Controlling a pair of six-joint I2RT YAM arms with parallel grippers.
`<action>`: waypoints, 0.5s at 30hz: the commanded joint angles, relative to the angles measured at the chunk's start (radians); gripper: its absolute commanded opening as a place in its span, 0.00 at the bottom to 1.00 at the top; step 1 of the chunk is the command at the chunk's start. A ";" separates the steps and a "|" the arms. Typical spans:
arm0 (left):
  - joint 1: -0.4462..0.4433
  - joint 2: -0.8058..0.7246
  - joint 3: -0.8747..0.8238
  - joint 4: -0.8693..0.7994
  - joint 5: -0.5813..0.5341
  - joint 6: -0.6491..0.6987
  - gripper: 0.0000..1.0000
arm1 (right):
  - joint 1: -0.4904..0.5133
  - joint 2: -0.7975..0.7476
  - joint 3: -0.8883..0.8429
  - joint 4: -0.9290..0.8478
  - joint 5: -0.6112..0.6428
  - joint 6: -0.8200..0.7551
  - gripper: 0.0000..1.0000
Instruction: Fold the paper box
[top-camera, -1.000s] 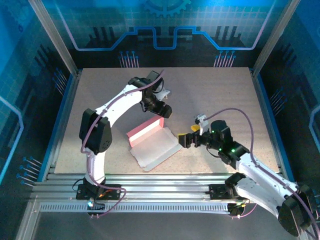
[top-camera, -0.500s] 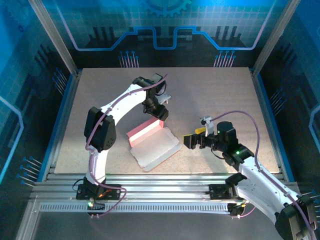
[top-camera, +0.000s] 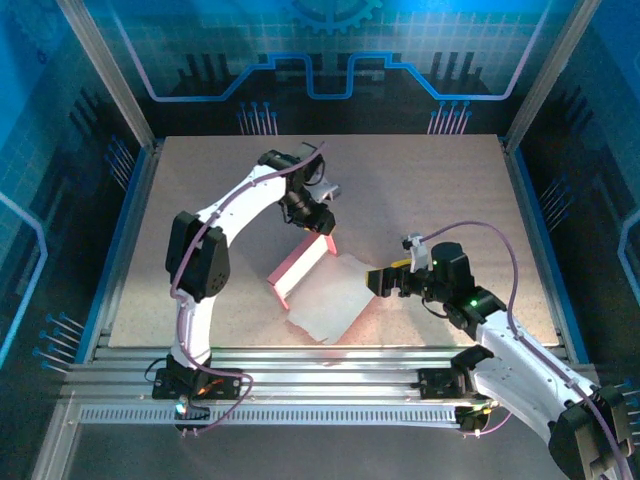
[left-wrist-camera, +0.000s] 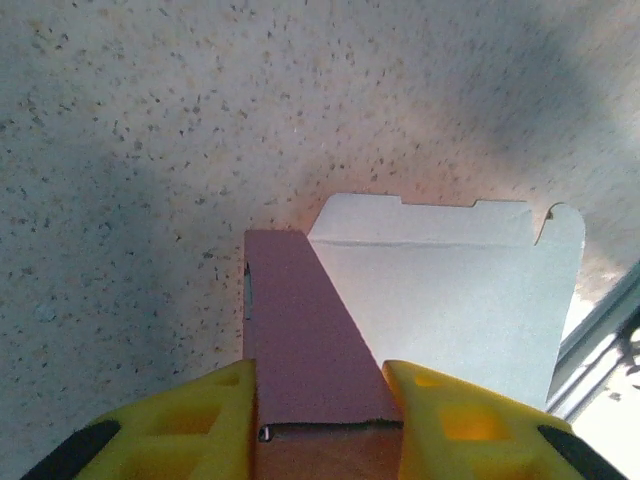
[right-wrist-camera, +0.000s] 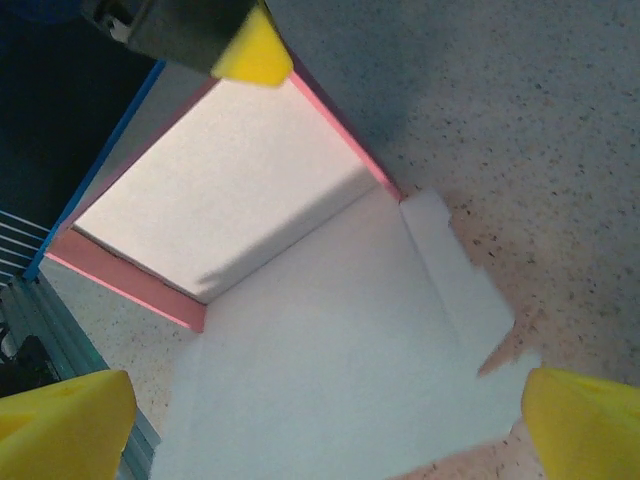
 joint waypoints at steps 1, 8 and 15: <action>0.067 -0.082 -0.119 0.136 0.161 -0.133 0.33 | -0.025 -0.003 0.088 -0.101 0.019 0.023 1.00; 0.176 -0.239 -0.484 0.590 0.309 -0.460 0.33 | -0.041 -0.037 0.223 -0.293 0.041 0.001 1.00; 0.225 -0.386 -0.870 1.224 0.287 -0.896 0.31 | -0.062 0.010 0.370 -0.476 0.024 -0.026 0.89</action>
